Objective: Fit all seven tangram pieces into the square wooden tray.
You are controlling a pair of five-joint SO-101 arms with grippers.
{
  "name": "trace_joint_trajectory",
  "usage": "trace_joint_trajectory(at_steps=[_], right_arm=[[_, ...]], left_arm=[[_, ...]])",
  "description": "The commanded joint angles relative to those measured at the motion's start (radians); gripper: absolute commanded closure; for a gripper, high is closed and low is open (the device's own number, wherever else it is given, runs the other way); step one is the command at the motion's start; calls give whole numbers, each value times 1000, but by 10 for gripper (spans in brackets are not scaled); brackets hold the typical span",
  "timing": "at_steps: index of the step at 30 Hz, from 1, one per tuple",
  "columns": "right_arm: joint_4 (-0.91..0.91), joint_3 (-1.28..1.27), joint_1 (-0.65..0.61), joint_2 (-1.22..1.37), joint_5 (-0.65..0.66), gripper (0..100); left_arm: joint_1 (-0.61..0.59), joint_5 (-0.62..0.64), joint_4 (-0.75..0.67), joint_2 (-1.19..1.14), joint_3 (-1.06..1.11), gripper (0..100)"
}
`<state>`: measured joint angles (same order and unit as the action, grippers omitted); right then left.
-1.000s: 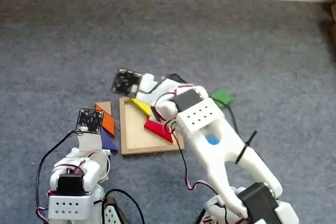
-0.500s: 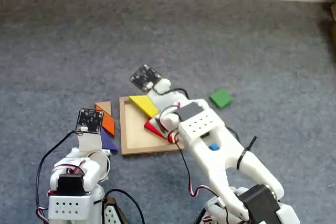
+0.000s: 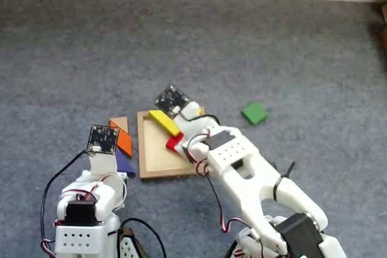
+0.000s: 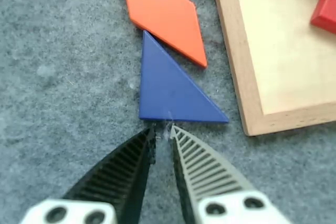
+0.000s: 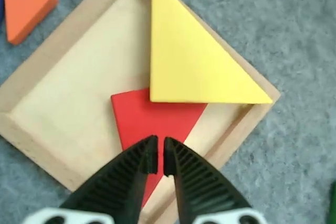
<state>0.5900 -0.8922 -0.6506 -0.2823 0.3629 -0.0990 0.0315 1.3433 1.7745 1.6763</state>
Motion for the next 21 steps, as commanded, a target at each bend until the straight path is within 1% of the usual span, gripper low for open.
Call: trace_joint_trajectory(at_steps=[1, 5, 8, 14, 17, 21], right_arm=[[-19, -2, 5, -4, -11, 973], [-16, -2, 10, 104, -8, 973], [-1, 24, 27, 137, -3, 974], [208, 131, 107, 114, -3, 974], [254, 165, 133, 116, -2, 974], [262, 168, 143, 116, 75, 974]], left_arm=[[1, 5, 3, 47, 21, 933], [1, 5, 3, 47, 21, 933], [1, 5, 3, 47, 21, 933], [1, 5, 3, 47, 21, 933], [1, 5, 3, 47, 21, 933], [1, 5, 3, 47, 21, 933]])
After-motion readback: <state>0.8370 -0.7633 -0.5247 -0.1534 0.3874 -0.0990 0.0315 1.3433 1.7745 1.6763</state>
